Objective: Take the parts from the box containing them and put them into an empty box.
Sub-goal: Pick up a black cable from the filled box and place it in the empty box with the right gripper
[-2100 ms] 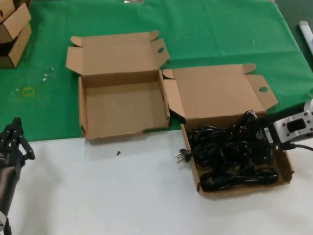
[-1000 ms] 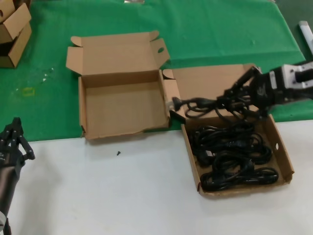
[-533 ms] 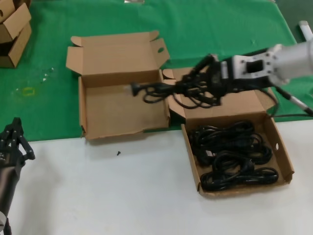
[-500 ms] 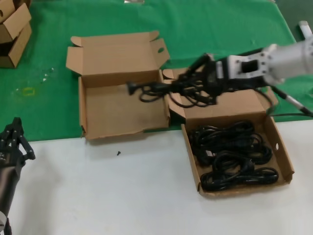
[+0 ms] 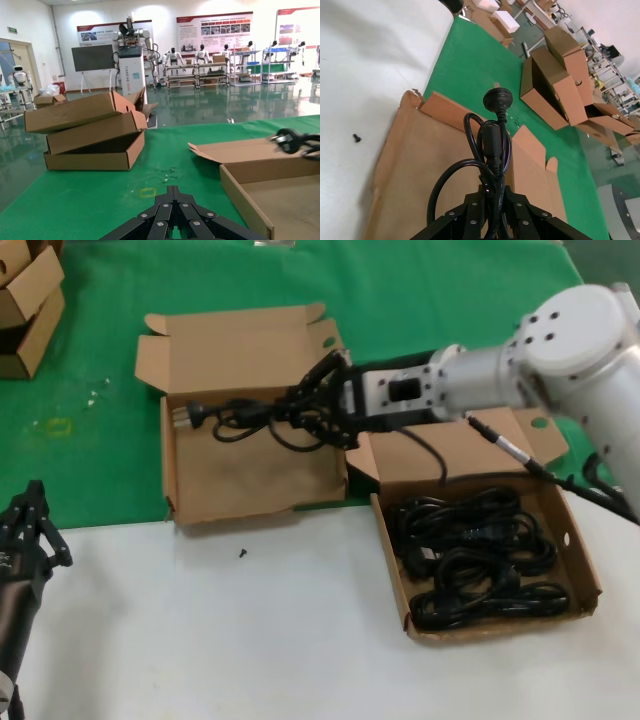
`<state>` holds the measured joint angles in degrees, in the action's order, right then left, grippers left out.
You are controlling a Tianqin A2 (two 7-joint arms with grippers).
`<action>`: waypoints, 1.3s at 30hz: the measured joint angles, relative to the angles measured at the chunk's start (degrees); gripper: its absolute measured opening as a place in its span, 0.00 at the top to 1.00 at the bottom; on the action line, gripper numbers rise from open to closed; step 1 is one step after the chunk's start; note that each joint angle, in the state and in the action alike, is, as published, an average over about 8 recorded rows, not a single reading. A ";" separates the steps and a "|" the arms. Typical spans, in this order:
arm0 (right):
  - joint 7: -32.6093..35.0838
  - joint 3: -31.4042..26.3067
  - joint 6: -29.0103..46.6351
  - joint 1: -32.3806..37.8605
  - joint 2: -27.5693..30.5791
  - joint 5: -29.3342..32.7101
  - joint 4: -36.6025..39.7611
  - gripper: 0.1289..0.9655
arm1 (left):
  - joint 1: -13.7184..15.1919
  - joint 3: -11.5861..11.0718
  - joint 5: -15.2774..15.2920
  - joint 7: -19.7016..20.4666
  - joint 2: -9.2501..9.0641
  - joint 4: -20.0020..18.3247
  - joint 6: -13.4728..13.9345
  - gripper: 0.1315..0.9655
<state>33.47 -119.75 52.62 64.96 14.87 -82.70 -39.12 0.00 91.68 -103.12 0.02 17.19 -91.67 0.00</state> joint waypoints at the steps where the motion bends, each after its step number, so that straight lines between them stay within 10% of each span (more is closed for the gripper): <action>1: 1.42 0.20 -0.67 0.28 -0.93 -0.23 1.60 0.90 | 0.00 0.00 0.00 0.00 0.00 0.00 0.00 0.99; 23: 32.59 7.65 -10.16 6.65 -13.28 -6.24 30.85 0.90 | 0.00 0.00 0.00 0.00 0.00 0.00 0.00 0.99; 39: 38.73 10.85 -11.75 7.89 -14.22 -7.33 35.87 0.82 | 0.00 0.00 0.00 0.00 0.00 0.00 0.00 0.99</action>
<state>72.20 -108.90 40.86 72.86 0.65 -90.03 -3.25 0.00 91.68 -103.12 0.02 17.19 -91.67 0.00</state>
